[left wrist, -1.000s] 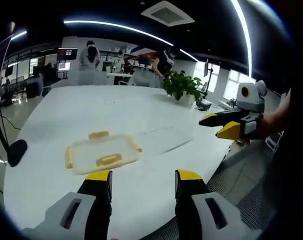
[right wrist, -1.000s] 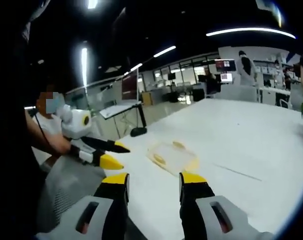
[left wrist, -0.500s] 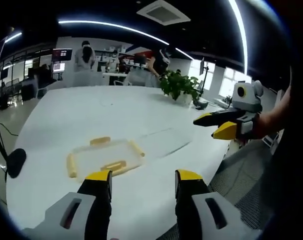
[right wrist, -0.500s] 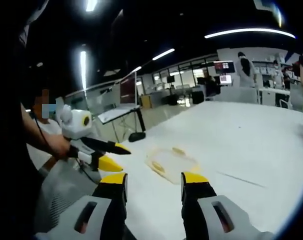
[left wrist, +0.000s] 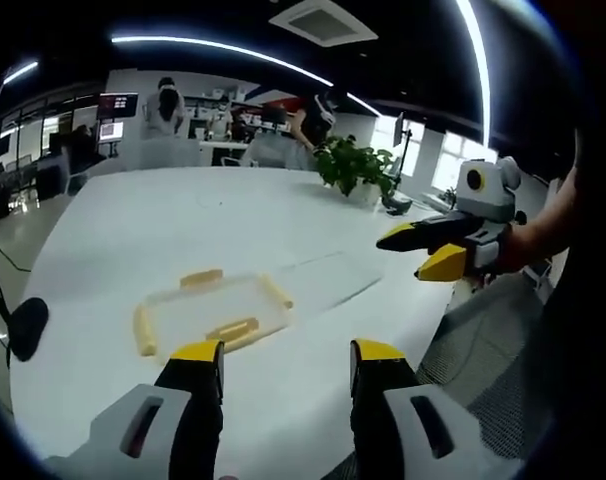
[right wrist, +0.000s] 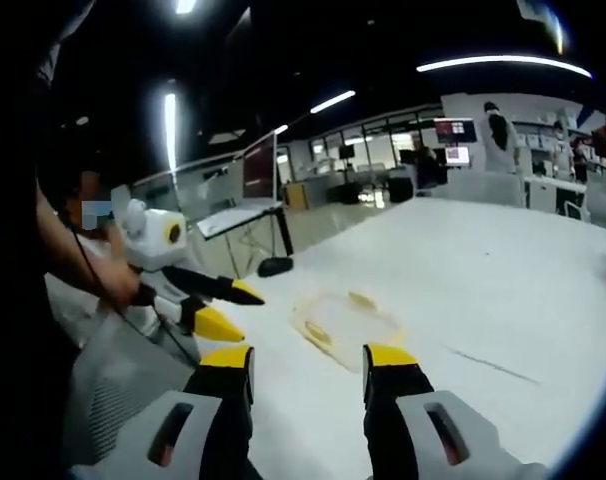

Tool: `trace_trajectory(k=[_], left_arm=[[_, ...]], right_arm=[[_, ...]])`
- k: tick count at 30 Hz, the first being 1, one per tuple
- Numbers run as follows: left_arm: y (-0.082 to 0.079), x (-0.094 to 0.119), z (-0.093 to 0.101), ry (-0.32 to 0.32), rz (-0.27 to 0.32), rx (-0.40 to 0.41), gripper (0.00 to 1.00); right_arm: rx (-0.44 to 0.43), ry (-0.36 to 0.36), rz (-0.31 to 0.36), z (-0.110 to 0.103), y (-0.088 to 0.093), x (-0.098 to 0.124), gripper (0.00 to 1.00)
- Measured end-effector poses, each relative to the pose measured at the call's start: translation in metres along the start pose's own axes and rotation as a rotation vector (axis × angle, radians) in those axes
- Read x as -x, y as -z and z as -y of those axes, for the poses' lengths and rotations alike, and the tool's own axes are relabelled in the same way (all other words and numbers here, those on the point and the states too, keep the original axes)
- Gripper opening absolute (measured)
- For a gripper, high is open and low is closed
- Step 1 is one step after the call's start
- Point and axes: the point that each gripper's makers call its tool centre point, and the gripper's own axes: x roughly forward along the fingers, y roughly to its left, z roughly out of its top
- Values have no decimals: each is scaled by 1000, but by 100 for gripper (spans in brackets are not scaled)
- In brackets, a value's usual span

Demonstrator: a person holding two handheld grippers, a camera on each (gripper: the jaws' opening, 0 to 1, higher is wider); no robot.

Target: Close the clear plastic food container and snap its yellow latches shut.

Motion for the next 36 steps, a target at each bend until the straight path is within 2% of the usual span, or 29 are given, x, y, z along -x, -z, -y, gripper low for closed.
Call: trace_trajectory(k=[8, 22, 36], left_arm=[[-5, -3, -13, 10, 1, -8, 49], [-2, -4, -27, 26, -24, -8, 46], [3, -1, -40, 39, -41, -7, 45]], right_arm=[[7, 4, -7, 5, -4, -8, 43], [-12, -2, -26, 4, 0, -24, 43], [-11, 22, -38, 14, 1, -36, 43]])
